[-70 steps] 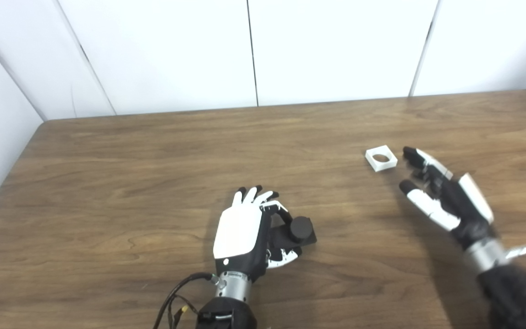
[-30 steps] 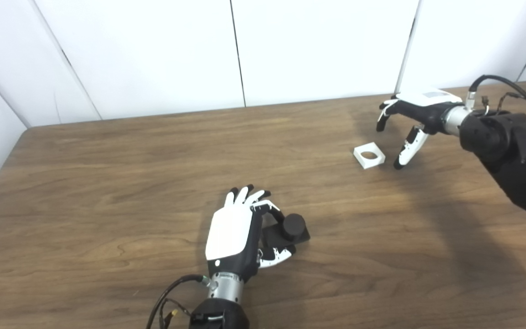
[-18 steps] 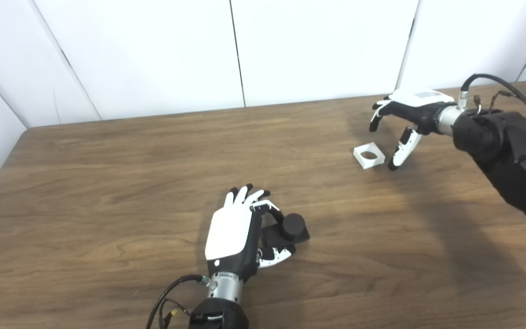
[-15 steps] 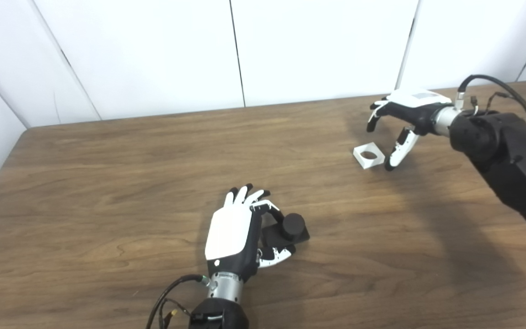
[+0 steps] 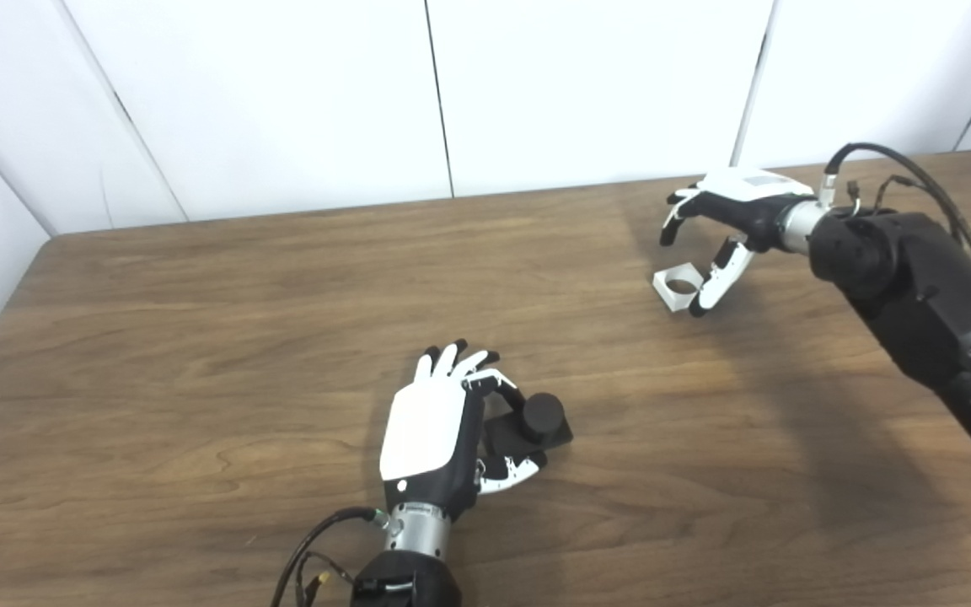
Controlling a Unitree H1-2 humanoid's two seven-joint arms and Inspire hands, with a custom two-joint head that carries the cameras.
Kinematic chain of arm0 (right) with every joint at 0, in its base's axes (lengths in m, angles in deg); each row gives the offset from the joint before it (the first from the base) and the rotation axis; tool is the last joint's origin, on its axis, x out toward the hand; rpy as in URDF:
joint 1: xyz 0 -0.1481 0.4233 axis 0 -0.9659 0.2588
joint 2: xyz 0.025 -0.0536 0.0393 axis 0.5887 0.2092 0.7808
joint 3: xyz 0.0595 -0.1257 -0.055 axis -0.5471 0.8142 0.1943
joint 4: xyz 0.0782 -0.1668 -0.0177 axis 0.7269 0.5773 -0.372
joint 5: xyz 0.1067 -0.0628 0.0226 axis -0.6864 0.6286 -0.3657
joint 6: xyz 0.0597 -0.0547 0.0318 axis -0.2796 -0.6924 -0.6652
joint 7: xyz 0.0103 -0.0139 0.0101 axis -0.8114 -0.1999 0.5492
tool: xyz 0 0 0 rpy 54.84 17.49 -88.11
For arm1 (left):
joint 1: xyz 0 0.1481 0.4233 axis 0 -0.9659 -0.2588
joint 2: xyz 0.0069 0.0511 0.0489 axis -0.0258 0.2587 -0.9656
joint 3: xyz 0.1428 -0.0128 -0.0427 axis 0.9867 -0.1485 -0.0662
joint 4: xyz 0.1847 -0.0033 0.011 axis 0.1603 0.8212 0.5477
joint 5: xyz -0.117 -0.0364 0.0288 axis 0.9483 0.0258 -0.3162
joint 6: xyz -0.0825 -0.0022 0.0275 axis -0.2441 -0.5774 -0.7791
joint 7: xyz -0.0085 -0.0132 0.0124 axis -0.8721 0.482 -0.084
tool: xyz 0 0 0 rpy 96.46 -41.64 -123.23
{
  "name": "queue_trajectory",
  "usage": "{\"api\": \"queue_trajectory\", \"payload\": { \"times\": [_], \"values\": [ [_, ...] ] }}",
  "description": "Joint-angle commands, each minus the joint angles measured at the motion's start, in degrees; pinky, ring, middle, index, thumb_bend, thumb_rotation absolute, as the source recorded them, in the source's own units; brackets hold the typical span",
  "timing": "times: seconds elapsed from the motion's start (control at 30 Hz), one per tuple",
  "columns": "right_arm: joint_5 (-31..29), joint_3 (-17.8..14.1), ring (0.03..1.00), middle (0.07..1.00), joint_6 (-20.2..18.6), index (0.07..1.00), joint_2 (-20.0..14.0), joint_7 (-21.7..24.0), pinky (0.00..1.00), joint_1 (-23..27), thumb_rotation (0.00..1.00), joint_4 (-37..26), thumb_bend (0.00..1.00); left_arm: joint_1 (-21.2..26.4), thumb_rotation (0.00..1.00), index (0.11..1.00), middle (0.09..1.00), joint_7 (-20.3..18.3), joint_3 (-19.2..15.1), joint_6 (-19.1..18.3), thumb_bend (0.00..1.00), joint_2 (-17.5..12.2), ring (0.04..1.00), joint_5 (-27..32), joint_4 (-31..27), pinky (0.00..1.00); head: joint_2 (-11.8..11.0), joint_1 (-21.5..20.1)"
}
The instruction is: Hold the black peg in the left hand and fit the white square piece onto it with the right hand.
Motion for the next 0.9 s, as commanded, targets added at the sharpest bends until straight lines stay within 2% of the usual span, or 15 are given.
{"api": "queue_trajectory", "payload": {
  "times": [0.0, 0.53, 0.87],
  "values": [
    [0.3, -0.7, 1.000, 0.953, 0.5, 0.716, -0.4, -1.8, 1.00, 3.6, 0.22, -0.5, 0.94, -0.6, 0.07, 0.488, 0.855, -1.1, 0.2, -0.7, 0.52, -0.2, 0.962, -0.9, 1.6, 1.00, 0.1, 0.0],
    [0.9, 0.8, 1.000, 0.942, 1.9, 0.698, 0.2, -3.8, 1.00, 3.1, 0.22, 2.1, 0.95, -0.5, 0.07, 0.488, 0.853, -1.3, 0.1, -0.9, 0.52, -0.1, 0.960, -0.9, 1.3, 1.00, 0.2, 0.2],
    [1.4, 1.3, 1.000, 0.939, 1.7, 0.686, -0.8, -2.9, 1.00, 2.7, 0.21, 1.5, 0.94, -0.3, 0.07, 0.488, 0.857, -1.5, 0.0, -0.9, 0.51, 0.5, 0.968, -0.5, 1.1, 1.00, 0.5, 0.1]
  ]
}}
